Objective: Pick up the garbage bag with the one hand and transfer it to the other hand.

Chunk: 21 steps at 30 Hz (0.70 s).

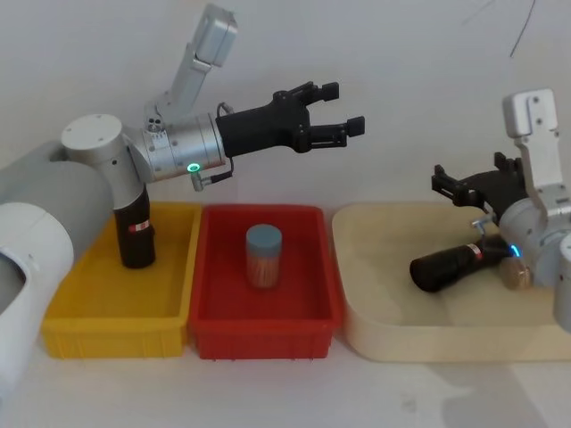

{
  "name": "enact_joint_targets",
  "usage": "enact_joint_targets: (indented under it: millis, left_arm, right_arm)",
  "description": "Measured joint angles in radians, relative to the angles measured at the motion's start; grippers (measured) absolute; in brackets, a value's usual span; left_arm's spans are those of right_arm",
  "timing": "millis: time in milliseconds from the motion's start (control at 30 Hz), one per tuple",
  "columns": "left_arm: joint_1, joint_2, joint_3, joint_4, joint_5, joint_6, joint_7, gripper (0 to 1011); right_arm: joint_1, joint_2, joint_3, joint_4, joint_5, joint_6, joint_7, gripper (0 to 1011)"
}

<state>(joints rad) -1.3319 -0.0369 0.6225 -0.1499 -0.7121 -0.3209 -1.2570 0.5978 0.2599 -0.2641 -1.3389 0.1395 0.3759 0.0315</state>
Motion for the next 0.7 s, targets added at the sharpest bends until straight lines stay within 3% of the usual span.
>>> enact_joint_targets:
  millis: [700]
  left_arm:
    - [0.0, 0.0, 0.0, 0.0, 0.0, 0.0, 0.0, 1001]
  right_arm:
    - [-0.007, 0.005, 0.036, 0.013, -0.001, 0.015, -0.031, 999]
